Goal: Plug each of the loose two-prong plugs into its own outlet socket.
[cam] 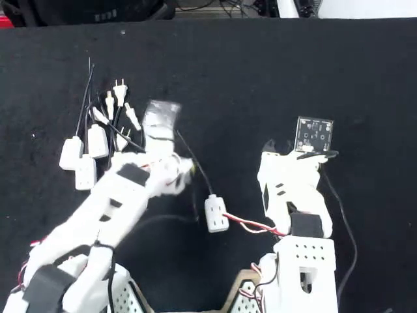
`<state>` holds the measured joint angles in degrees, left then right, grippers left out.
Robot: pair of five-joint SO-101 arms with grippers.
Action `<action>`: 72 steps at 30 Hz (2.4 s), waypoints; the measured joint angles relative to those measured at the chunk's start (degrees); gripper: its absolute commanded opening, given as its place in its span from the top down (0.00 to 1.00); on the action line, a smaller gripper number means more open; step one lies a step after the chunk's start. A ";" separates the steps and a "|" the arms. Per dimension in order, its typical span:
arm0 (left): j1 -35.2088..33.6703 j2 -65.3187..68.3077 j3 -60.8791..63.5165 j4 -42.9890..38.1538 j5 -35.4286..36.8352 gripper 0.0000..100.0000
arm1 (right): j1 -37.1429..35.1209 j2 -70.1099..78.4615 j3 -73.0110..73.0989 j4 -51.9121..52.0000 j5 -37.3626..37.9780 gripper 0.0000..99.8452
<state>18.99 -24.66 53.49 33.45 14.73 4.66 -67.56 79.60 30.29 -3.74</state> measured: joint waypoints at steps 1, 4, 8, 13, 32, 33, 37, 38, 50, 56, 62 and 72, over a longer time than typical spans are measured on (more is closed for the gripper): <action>0.26 1.41 0.00 -2.20 1.85 0.78 | 0.00 0.00 0.00 0.00 0.00 0.88; 1.67 6.68 -0.88 -8.44 3.96 0.78 | 0.00 0.00 0.00 0.00 0.00 0.88; 3.69 16.44 -3.87 -15.38 9.05 0.78 | 0.00 0.00 0.00 0.00 0.00 0.88; 2.73 28.04 -11.69 -13.45 17.41 0.78 | 0.00 0.00 0.00 0.00 0.00 0.88; -4.75 27.87 -26.90 29.80 -5.10 0.87 | 0.00 0.00 0.00 0.00 0.00 0.88; -4.84 26.37 -26.90 30.15 -7.30 0.87 | 0.00 0.00 0.00 0.00 0.00 0.88; -4.04 18.64 -26.02 31.21 -15.91 0.87 | 0.00 0.00 0.00 0.00 0.00 0.88; -4.04 16.79 -25.32 31.47 -18.02 0.87 | 0.09 0.00 0.00 0.00 0.00 0.88; 7.30 4.92 -4.04 29.27 -37.01 0.83 | 1.93 0.00 0.00 0.00 0.00 0.88; 15.03 4.57 2.37 13.80 -24.62 0.82 | 2.37 0.00 0.00 0.00 0.00 0.88; 15.30 6.42 3.87 -4.04 -2.55 0.82 | 2.37 0.00 0.00 0.00 0.00 0.88; 14.15 10.29 3.16 -4.84 6.95 0.83 | 2.55 0.00 0.00 0.00 0.00 0.88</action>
<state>33.14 -14.37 56.66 28.62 21.67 7.21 -67.56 79.60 30.29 -3.74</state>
